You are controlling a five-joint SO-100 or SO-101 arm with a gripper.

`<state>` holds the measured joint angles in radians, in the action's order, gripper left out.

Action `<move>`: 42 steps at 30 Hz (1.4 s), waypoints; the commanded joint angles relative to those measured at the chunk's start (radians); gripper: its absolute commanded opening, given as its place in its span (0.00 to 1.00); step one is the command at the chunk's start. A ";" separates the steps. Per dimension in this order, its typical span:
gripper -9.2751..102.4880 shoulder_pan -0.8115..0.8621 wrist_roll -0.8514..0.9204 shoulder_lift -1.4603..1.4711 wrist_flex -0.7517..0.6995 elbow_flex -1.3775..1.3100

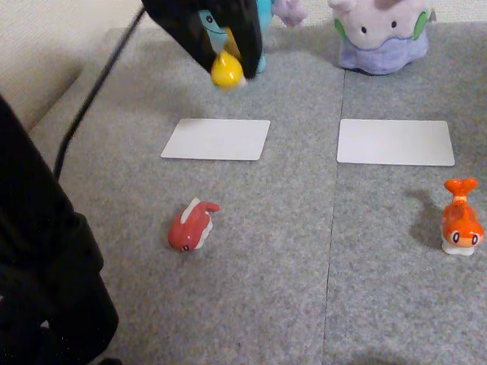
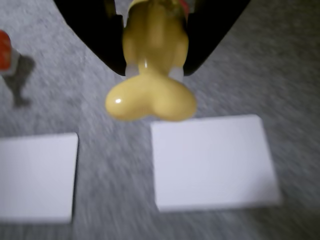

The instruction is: Wooper wants to eat egg sudhi, and Goomy wants to eat shrimp sushi

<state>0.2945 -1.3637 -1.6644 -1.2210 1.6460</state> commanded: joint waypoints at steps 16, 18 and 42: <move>0.15 -0.115 -0.104 0.486 0.127 -0.209; 0.22 -0.115 -0.104 0.479 0.129 -0.209; 0.48 0.276 0.101 -0.124 -0.199 -0.198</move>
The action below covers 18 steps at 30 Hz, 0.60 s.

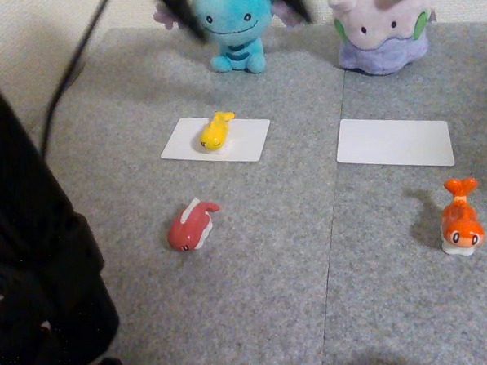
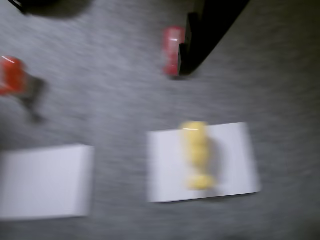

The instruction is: Wooper wants to eat egg sudhi, and Goomy wants to eat shrimp sushi

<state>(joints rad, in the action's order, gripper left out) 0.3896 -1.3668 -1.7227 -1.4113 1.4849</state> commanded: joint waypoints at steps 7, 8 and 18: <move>0.48 0.534 0.597 0.124 0.048 -0.048; 0.48 0.571 0.660 0.163 0.055 -0.048; 0.48 0.670 0.867 0.439 0.209 -0.049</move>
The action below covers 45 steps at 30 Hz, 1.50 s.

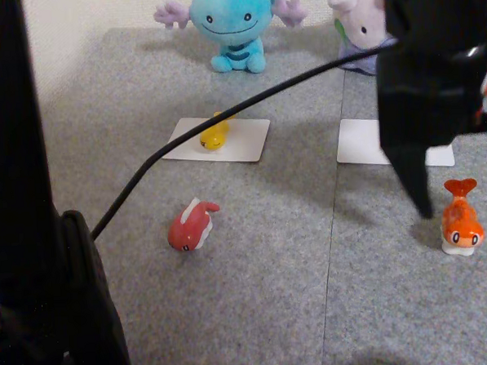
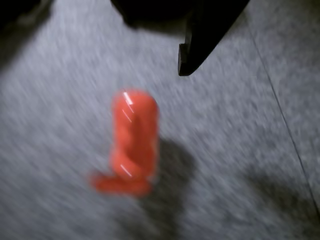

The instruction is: Wooper wants to eat egg sudhi, and Goomy wants to eat shrimp sushi

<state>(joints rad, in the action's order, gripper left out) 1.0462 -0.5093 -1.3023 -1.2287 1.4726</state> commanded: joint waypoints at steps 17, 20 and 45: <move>0.35 -0.072 -0.183 0.150 0.104 -0.037; 0.28 -0.074 -0.193 0.150 0.106 -0.037; 0.12 -0.284 -0.456 0.138 -0.066 -0.387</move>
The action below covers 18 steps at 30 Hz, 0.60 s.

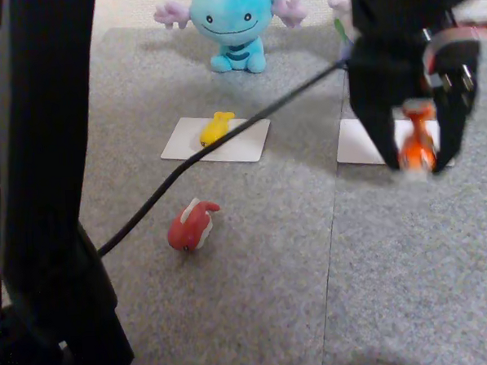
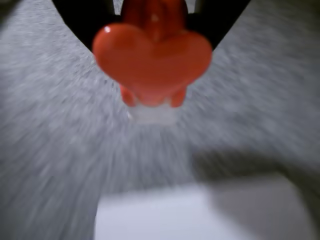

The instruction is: Wooper wants to eat egg sudhi, and Goomy wants to eat shrimp sushi

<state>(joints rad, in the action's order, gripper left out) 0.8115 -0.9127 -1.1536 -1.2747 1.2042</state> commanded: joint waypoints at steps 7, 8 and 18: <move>0.12 -0.160 -0.137 0.206 -0.041 -0.407; 0.12 -0.167 -0.137 0.244 -0.041 -0.436; 0.13 -0.186 -0.156 0.440 -0.061 -0.552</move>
<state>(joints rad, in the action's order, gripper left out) 0.6320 -1.0600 -0.6980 -1.3315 0.7072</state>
